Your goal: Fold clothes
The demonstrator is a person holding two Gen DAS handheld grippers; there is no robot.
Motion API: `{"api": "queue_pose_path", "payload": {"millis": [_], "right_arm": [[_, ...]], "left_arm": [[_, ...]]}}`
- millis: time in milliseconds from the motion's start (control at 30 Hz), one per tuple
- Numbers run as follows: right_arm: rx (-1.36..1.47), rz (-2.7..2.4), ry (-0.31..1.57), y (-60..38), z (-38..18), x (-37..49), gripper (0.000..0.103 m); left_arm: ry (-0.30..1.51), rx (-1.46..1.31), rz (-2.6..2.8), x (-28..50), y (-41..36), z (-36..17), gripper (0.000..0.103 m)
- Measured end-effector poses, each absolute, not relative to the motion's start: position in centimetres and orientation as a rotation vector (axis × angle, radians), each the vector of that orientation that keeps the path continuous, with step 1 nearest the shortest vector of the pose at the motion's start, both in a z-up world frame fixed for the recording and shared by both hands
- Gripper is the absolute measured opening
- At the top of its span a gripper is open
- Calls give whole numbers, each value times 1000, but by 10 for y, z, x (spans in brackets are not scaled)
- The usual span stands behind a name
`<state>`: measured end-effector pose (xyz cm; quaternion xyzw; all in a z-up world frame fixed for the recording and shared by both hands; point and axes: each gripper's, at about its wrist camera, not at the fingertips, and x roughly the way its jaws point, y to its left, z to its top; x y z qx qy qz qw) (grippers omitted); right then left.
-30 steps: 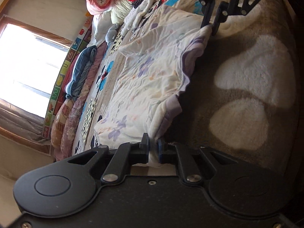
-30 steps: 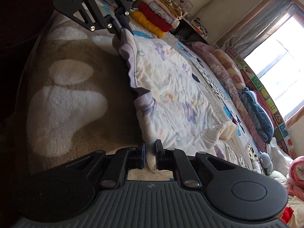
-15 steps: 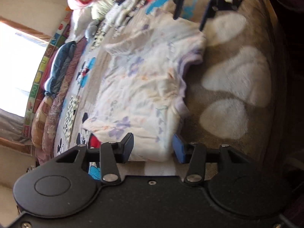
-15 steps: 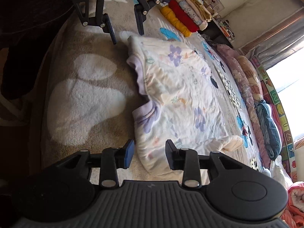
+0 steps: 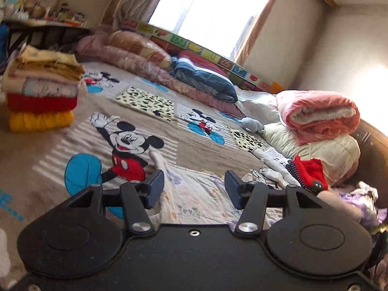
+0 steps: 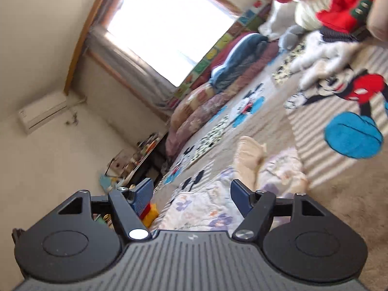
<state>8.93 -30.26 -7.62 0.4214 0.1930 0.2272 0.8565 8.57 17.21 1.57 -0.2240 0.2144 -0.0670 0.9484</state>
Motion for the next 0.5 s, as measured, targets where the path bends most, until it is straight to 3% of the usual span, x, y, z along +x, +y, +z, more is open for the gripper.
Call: {"api": "queue_pose_path", "payload": {"millis": [133,300,500], "right_arm": [[1011,326,452,-321,-141,97,72],[980,327,466,-315,-159,111,71],[863,380,461,-300,-159,121,78]], "left_arm": [[511,-653,-29,101,206,-27,53],[589,-909,-9,118,240,-84,51],[671,-799,-30,145,226,-96,44]]}}
